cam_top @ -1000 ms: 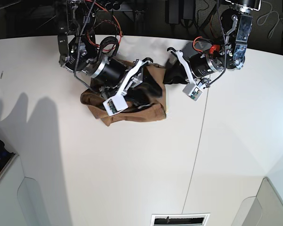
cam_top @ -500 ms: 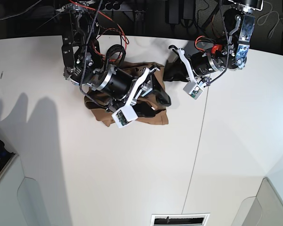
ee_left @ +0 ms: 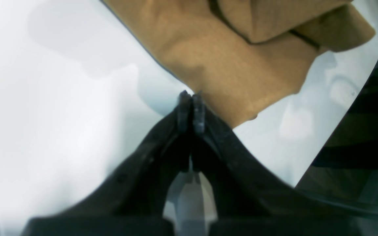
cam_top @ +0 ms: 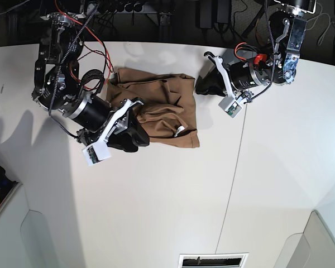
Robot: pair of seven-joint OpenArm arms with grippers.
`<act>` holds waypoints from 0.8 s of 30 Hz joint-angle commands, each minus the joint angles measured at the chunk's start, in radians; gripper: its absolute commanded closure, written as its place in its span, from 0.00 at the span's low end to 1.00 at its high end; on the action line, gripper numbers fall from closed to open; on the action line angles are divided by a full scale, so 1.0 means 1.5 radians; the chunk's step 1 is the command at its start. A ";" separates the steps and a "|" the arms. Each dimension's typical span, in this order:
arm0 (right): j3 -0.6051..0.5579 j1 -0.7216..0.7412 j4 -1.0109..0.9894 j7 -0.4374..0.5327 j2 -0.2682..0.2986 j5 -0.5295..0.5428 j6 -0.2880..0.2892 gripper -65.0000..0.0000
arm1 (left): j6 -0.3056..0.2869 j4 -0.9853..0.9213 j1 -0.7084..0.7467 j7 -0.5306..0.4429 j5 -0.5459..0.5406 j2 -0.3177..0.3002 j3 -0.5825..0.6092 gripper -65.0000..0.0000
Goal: Layout the t-shirt on the table in an organized manner, then fold the t-shirt properly
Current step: 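Fold the strip end over with the right gripper toward the left gripper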
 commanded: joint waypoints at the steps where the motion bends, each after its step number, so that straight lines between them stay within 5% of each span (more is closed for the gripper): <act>1: 0.002 0.004 0.012 0.013 0.012 0.008 0.003 0.72 | -0.005 0.012 -0.005 -0.006 -0.007 -0.005 -0.002 1.00; 7: -0.011 -0.056 0.000 0.026 0.029 0.009 0.004 0.72 | -0.005 0.012 -0.006 -0.007 -0.007 -0.005 -0.002 1.00; 18: -0.181 -0.085 -0.004 0.024 0.029 0.057 0.004 0.72 | -0.005 0.012 -0.006 -0.007 -0.007 -0.005 -0.002 1.00; 24: -0.212 -0.085 0.010 0.037 0.021 0.056 0.004 0.72 | -0.005 0.012 -0.006 -0.007 -0.007 -0.005 -0.002 1.00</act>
